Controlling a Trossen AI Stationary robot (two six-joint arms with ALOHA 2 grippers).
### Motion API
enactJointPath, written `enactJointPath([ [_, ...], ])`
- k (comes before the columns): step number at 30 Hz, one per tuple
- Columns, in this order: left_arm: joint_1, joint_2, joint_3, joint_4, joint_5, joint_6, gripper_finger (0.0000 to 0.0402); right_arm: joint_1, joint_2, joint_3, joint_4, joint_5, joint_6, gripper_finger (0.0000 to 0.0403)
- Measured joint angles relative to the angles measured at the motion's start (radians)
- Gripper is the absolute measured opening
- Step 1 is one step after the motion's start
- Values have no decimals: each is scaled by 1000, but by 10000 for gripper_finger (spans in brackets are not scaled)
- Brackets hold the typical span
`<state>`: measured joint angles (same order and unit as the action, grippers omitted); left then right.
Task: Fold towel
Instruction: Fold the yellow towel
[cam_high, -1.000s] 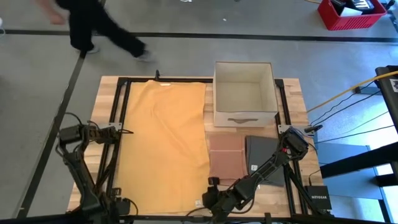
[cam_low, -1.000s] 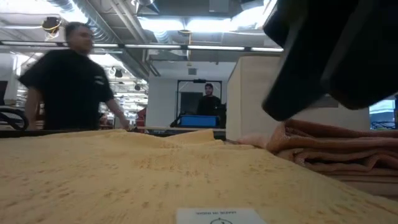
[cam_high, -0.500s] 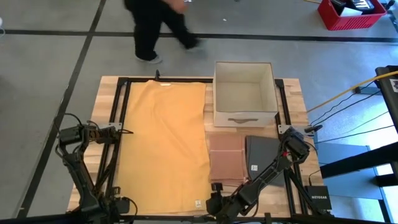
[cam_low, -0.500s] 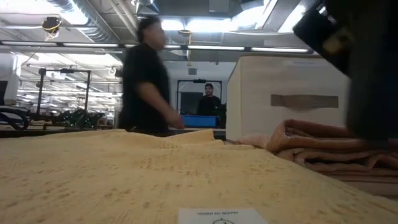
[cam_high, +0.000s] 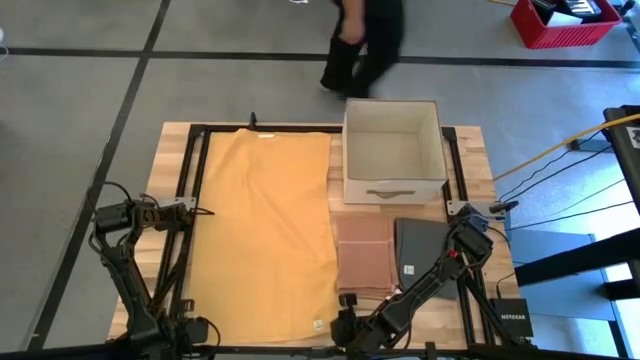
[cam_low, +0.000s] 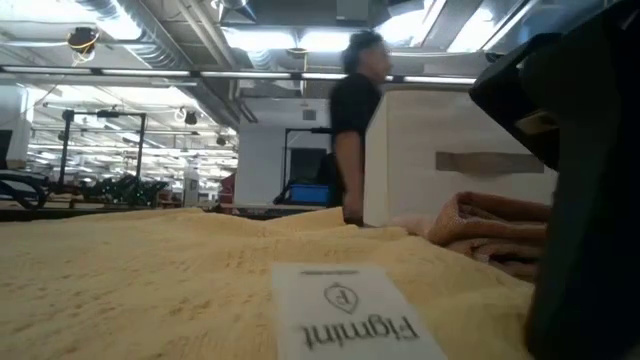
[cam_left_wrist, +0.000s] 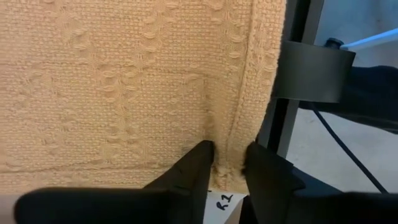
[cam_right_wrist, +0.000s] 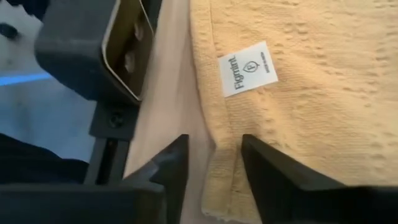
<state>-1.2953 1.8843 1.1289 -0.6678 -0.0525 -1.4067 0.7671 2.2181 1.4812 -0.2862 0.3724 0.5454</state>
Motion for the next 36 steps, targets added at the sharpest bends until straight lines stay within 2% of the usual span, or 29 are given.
enactJointPath([
  [5,0,0,0,-25,-37,1,42,0,-3,1,-75,15,-3,32],
  [7,2,-9,-1,-43,-47,0,20,0,-9,1,-79,33,-8,12],
  [9,3,-27,-3,-65,-61,-1,7,0,-17,15,-128,65,-1,16],
  [15,4,-129,61,-222,-172,-28,8,-1,-73,157,-397,186,1,8],
  [20,4,-183,128,-260,-294,28,6,27,-86,273,-523,210,5,4],
  [24,-2,-182,160,-247,-298,39,7,78,-97,364,-570,224,43,3],
  [29,-32,-183,165,-168,-291,13,4,154,-94,399,-588,246,148,2],
  [33,-53,-183,165,-100,-292,-57,6,197,-90,404,-541,260,249,1],
  [36,-61,-183,165,-1,-292,-72,3,213,-77,403,-461,263,267,1],
])
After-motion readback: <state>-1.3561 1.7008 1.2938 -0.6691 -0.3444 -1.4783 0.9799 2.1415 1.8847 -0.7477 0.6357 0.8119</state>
